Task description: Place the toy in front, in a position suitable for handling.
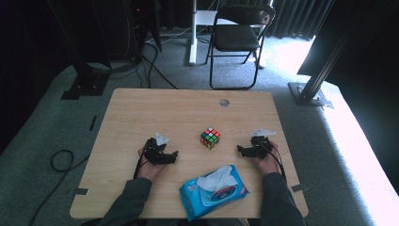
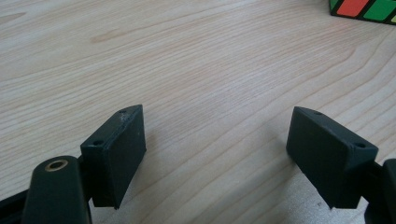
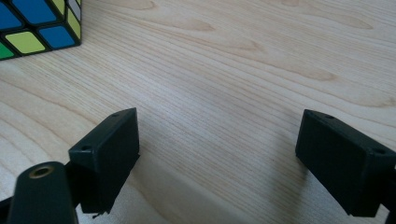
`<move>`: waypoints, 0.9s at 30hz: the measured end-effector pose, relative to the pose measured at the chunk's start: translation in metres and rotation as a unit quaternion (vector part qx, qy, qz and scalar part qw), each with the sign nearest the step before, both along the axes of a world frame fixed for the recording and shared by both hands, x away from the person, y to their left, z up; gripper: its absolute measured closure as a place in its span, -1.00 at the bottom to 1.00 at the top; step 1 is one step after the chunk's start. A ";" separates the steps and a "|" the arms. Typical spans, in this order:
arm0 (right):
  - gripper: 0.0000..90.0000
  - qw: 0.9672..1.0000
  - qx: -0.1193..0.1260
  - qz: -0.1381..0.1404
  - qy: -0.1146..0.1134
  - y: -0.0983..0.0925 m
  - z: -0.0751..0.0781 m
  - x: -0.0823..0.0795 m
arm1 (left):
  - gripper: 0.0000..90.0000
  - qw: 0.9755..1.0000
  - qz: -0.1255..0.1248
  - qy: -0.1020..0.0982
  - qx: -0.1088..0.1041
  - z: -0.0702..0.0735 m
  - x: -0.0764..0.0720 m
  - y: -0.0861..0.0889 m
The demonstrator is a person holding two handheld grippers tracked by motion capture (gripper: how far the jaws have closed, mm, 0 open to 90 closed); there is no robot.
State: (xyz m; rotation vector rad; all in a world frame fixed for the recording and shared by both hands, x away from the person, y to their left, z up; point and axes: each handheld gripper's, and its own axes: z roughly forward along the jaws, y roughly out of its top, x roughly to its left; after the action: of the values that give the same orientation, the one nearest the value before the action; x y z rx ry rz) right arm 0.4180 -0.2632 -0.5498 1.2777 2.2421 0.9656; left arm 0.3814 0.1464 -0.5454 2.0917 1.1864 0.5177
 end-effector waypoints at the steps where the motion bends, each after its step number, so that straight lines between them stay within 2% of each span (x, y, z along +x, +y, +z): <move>1: -0.70 1.000 0.000 0.000 0.000 0.000 0.000 0.000 | -0.56 1.000 0.000 0.000 0.000 0.000 0.000 0.000; 5: -0.66 1.000 -0.002 -0.002 0.003 0.000 0.001 -0.001 | -0.55 1.000 0.002 0.000 0.000 0.000 0.000 0.000; 7: -0.64 1.000 -0.012 0.010 0.020 0.000 0.005 -0.002 | -0.55 1.000 0.002 0.000 0.000 0.000 0.000 0.000; 9: -0.64 1.000 -0.012 0.016 0.021 -0.001 0.005 -0.004 | -0.56 1.000 0.002 0.000 0.000 0.000 0.000 0.000; 13: -0.64 1.000 -0.003 0.018 0.004 -0.004 0.001 -0.008 | -0.54 1.000 0.000 -0.001 -0.001 0.000 -0.001 0.000; 16: -0.63 1.000 -0.008 0.021 0.013 -0.002 0.003 -0.009 | -0.48 1.000 -0.010 0.002 0.000 0.001 0.000 0.002; 19: -0.64 0.999 -0.004 0.031 0.008 -0.003 0.002 -0.013 | -0.39 1.000 -0.011 0.011 0.003 0.004 0.002 0.003; 23: -0.64 0.999 0.003 0.036 -0.003 -0.006 0.000 -0.015 | -0.33 1.000 -0.015 0.020 -0.008 0.008 0.003 0.003; 27: -0.64 1.000 0.002 0.030 -0.003 -0.005 0.000 -0.015 | -0.36 0.999 -0.025 0.015 -0.016 0.014 0.003 -0.002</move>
State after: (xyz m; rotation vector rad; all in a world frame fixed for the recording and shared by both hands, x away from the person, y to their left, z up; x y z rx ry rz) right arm 0.4033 -0.2685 -0.5499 1.2147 2.2863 0.9946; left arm 0.3839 0.1447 -0.5309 2.1030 1.1487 0.4429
